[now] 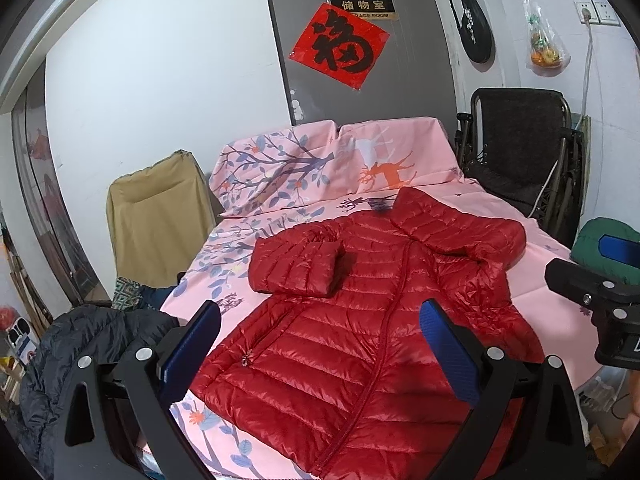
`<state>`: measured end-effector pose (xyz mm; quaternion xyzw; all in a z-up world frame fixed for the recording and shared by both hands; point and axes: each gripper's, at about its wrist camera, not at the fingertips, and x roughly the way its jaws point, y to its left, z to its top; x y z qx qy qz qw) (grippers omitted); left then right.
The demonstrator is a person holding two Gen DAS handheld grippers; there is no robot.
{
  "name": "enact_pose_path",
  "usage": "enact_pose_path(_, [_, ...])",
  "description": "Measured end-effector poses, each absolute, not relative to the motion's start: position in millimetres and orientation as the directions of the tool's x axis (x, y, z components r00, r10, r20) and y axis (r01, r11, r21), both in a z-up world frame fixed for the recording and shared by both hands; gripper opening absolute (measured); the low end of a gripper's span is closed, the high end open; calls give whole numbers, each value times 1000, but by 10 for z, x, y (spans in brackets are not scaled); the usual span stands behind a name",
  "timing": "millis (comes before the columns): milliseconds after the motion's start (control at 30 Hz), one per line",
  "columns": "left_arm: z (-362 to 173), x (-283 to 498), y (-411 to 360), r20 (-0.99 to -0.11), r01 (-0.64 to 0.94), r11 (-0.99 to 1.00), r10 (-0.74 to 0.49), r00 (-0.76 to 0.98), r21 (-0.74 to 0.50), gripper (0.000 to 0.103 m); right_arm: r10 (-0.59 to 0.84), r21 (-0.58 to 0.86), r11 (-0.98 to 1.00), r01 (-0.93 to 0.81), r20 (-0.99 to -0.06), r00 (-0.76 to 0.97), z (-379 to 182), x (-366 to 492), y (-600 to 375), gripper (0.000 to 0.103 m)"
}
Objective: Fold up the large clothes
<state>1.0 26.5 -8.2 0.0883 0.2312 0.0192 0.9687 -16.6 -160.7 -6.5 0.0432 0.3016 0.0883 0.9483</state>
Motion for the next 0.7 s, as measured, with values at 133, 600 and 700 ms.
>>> enact_pose_path(133, [-140,62,269,-460,4,984,81,884,180,100,194,139,981,-139,-579,792,-125,-84,-1616,99])
enact_pose_path(600, [-451,569,220,-553,10,978,110,826,209,100,166,142,985,-97,-642,748,-388,497,-1714,99])
enact_pose_path(700, [-530,761,228,-579,12,977,115,807,212,100,156,136,987,-87,-661,734,-482,738,-1733,99])
